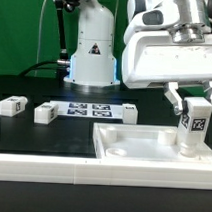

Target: Assemble one leg

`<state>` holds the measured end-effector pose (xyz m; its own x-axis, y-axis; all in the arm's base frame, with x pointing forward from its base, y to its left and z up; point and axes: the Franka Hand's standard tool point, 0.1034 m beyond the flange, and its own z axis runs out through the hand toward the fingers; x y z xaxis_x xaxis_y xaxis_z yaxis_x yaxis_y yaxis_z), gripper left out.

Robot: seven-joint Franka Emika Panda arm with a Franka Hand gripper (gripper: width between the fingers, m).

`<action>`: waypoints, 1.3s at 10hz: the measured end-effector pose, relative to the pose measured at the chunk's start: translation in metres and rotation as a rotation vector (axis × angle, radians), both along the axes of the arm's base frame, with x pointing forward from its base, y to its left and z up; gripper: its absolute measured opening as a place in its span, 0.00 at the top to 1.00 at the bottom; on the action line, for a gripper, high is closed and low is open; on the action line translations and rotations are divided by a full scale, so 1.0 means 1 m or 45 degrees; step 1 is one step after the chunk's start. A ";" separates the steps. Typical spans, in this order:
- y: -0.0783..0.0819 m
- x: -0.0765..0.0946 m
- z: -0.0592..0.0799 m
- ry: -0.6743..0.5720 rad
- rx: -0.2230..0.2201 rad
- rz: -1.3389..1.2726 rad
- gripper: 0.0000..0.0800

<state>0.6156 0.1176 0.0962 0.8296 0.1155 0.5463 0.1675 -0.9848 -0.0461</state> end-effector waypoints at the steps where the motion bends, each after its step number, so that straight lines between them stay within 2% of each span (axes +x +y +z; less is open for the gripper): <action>1: 0.000 0.000 0.000 0.000 0.000 0.000 0.63; 3: 0.000 0.002 -0.001 -0.037 0.004 -0.005 0.63; 5: 0.000 -0.001 -0.014 -0.047 0.005 -0.007 0.63; 10: 0.001 -0.001 -0.017 -0.036 0.005 -0.012 0.63; 11: 0.001 -0.002 -0.018 -0.029 0.005 -0.011 0.52; 12: 0.001 -0.002 -0.018 -0.029 0.005 -0.011 0.30; 13: 0.001 -0.002 -0.018 -0.027 0.004 -0.011 0.30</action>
Offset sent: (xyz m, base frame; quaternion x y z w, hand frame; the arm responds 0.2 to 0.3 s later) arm -0.0029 -0.0005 -0.0268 -0.0184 0.0246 -0.0079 0.9995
